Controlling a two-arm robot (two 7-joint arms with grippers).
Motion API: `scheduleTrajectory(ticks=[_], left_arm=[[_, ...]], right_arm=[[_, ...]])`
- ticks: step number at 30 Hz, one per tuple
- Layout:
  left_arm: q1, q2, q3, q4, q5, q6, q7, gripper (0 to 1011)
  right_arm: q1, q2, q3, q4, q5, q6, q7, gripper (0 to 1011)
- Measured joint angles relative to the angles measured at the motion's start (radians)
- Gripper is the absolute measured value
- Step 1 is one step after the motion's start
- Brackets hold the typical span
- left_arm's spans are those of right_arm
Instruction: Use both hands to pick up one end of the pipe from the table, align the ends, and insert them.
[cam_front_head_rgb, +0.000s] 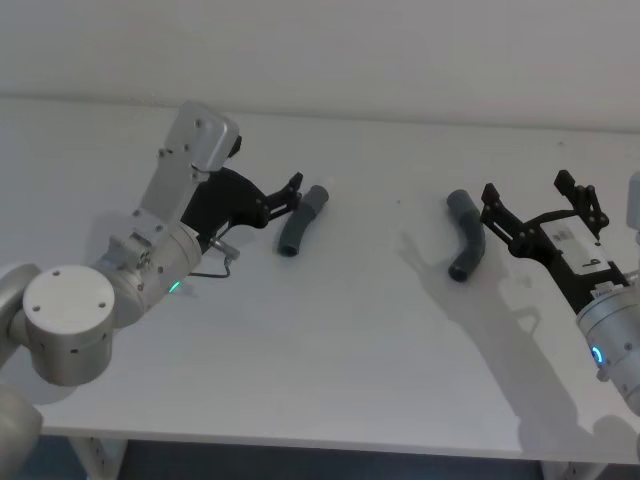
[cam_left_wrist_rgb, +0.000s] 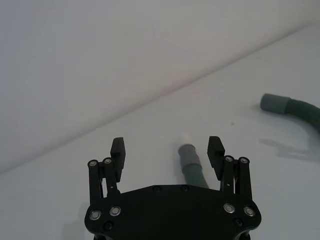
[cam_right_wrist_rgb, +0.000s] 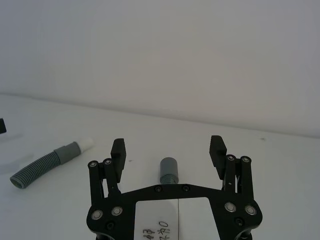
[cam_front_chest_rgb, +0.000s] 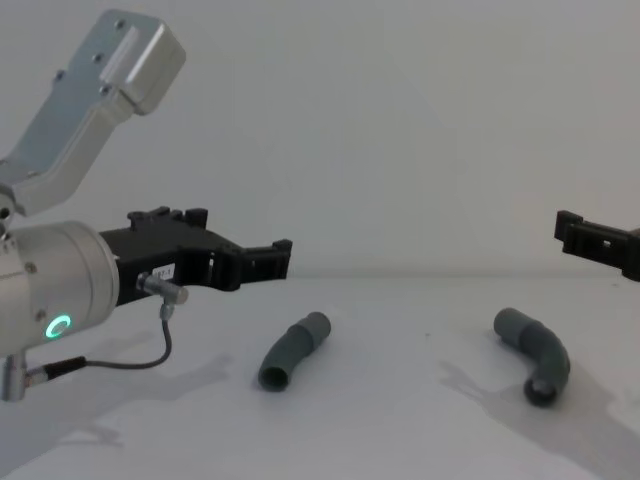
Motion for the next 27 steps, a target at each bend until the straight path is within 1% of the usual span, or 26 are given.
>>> scheduleTrajectory(ticks=[2, 5, 9, 10, 11, 13, 16, 19, 24, 27], left_arm=[[0.002, 0.003, -0.002, -0.017, -0.014, 0.044, -0.011, 1001], [0.005, 0.004, -0.005, -0.030, -0.026, 0.082, -0.017, 1001], [0.015, 0.004, -0.016, -0.058, -0.051, 0.159, -0.022, 1001], [0.015, 0.004, -0.016, -0.058, -0.051, 0.159, -0.022, 1001], [0.019, 0.003, -0.020, -0.065, -0.059, 0.185, -0.022, 1001], [0.023, 0.001, -0.026, -0.075, -0.069, 0.220, -0.021, 1001], [0.026, -0.001, -0.032, -0.082, -0.078, 0.255, -0.020, 1001], [0.025, -0.004, -0.040, -0.086, -0.090, 0.303, -0.019, 1001], [0.008, -0.007, -0.044, -0.076, -0.099, 0.350, -0.027, 1001], [-0.005, -0.009, -0.044, -0.065, -0.101, 0.364, -0.035, 1001]], right_arm=[[0.000, 0.000, 0.000, 0.000, 0.000, 0.000, 0.000, 1001], [0.000, 0.000, 0.000, 0.000, 0.000, 0.000, 0.000, 1001], [0.000, 0.000, 0.000, 0.000, 0.000, 0.000, 0.000, 1001], [0.000, 0.000, 0.000, 0.000, 0.000, 0.000, 0.000, 1001], [0.000, 0.000, 0.000, 0.000, 0.000, 0.000, 0.000, 1001], [0.000, 0.000, 0.000, 0.000, 0.000, 0.000, 0.000, 1001], [0.000, 0.000, 0.000, 0.000, 0.000, 0.000, 0.000, 1001], [0.000, 0.000, 0.000, 0.000, 0.000, 0.000, 0.000, 1001], [0.000, 0.000, 0.000, 0.000, 0.000, 0.000, 0.000, 1001], [0.000, 0.000, 0.000, 0.000, 0.000, 0.000, 0.000, 1001]])
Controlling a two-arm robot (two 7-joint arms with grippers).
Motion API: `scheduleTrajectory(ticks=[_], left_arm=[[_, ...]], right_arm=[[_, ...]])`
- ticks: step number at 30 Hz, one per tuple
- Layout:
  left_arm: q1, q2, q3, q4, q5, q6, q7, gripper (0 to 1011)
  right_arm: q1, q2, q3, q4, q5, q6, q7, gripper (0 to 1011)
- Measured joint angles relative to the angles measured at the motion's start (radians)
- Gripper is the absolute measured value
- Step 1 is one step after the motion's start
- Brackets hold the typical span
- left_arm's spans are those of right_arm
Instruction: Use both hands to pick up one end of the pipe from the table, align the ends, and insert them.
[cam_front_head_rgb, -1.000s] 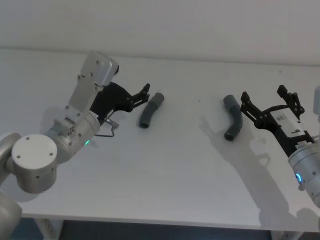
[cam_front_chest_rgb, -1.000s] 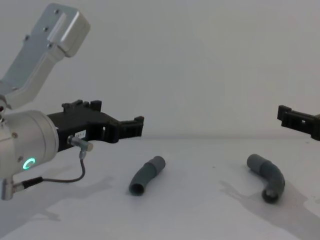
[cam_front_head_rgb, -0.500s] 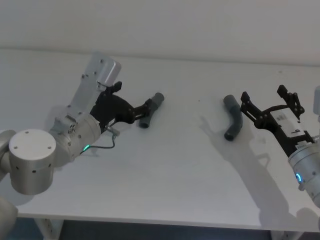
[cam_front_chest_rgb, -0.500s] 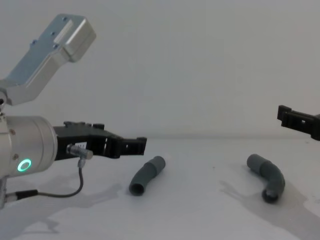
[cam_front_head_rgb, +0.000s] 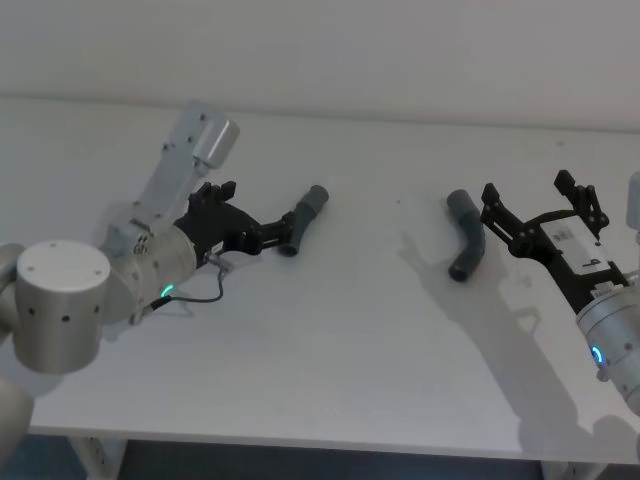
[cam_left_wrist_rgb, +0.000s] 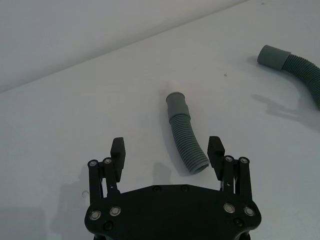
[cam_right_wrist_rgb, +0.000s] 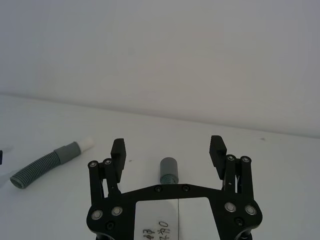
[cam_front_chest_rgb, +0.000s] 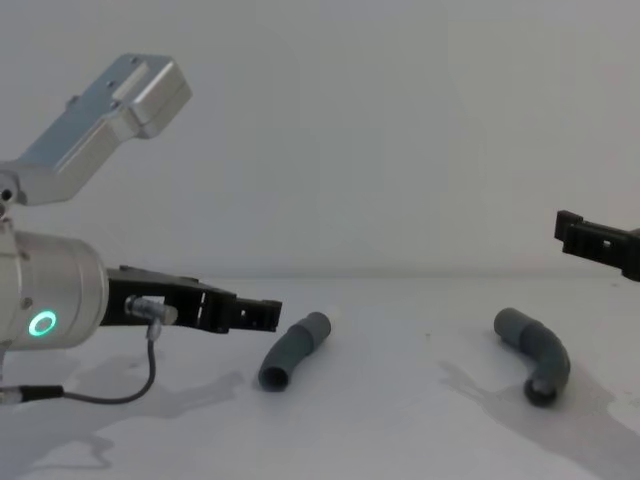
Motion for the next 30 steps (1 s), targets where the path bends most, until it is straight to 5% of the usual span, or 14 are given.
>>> scheduleTrajectory(ticks=[30], left_arm=[[-0.192, -0.059, 0.059, 0.198, 0.014, 0.111, -0.107, 1001]], right_arm=[[0.000, 0.000, 0.000, 0.000, 0.000, 0.000, 0.000, 1001]])
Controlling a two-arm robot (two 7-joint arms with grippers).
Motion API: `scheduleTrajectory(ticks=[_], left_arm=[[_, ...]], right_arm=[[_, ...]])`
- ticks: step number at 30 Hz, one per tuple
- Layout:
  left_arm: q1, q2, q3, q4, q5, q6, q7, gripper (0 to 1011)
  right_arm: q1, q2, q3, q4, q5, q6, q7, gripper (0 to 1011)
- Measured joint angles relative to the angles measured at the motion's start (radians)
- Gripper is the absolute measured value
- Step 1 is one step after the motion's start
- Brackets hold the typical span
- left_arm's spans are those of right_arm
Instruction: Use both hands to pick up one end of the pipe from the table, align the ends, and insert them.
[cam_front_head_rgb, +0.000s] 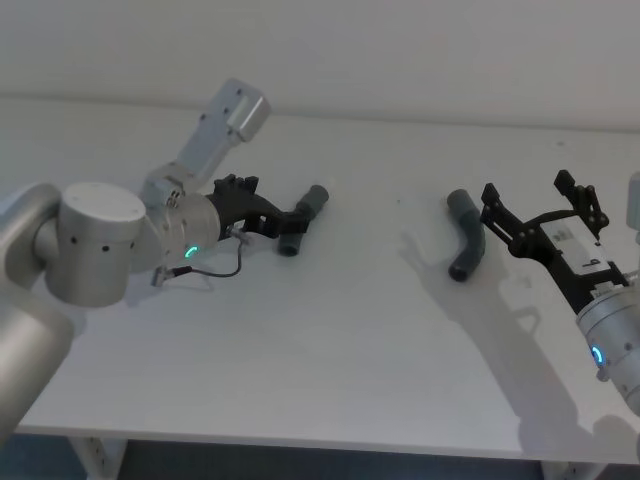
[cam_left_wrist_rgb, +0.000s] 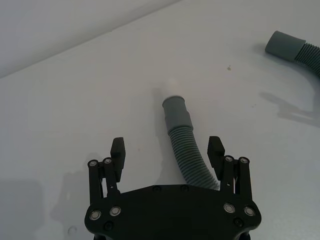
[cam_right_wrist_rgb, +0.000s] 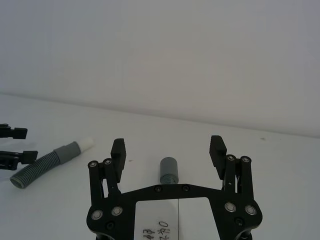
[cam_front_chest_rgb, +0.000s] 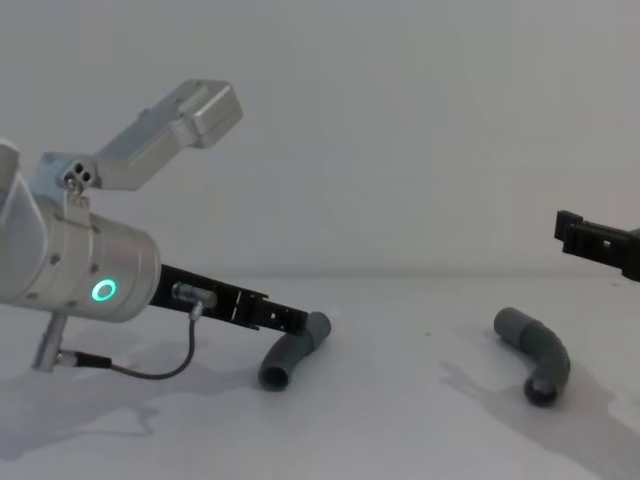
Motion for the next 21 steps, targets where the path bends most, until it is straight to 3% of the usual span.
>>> scheduleTrajectory(ticks=[21], left_arm=[[-0.112, -0.041, 0.058, 0.151, 0.046, 0.017, -0.056, 1001]], right_arm=[[0.000, 0.000, 0.000, 0.000, 0.000, 0.000, 0.000, 1001]])
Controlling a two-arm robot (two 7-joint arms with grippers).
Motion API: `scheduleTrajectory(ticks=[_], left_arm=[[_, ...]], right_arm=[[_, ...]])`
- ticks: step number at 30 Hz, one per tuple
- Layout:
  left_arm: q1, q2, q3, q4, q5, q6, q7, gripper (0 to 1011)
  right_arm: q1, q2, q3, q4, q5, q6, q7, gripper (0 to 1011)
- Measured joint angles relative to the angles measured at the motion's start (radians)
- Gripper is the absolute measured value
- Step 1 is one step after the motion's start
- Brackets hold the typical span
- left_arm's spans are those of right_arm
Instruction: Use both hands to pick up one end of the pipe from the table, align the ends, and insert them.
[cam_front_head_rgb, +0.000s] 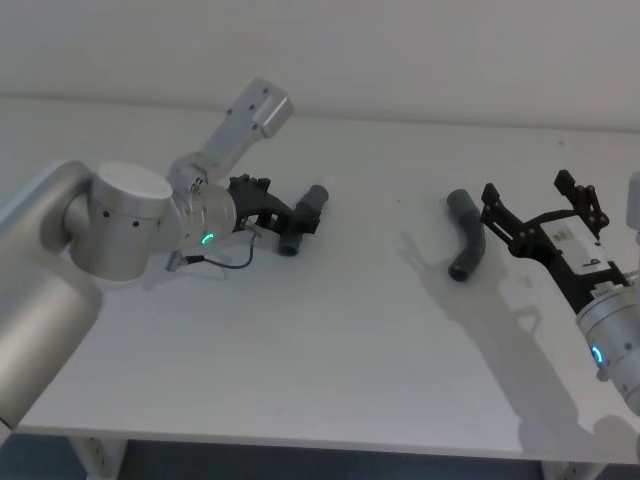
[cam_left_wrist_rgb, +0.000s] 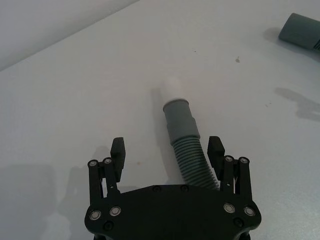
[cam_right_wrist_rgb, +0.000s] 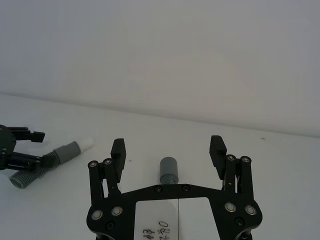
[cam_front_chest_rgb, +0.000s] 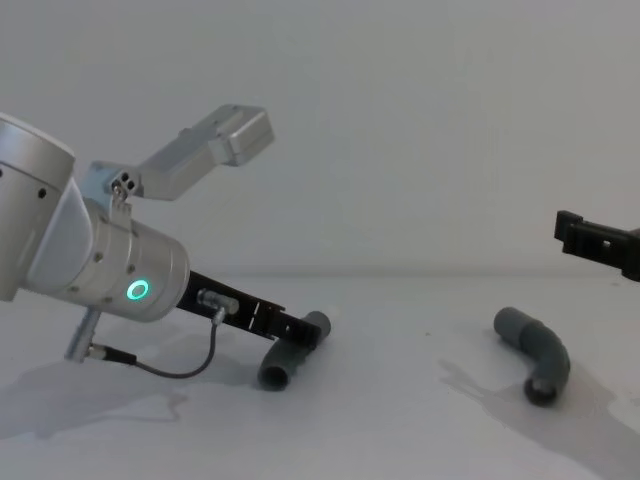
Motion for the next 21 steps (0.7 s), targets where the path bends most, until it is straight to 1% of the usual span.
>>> scheduleTrajectory(ticks=[19, 21], left_arm=[[-0.053, -0.033, 0.023, 0.096, 0.024, -0.020, -0.040, 1001], [-0.056, -0.035, 0.025, 0.103, 0.026, -0.022, -0.043, 981]], right_arm=[[0.000, 0.000, 0.000, 0.000, 0.000, 0.000, 0.000, 1001], [0.000, 0.000, 0.000, 0.000, 0.000, 0.000, 0.000, 1001]])
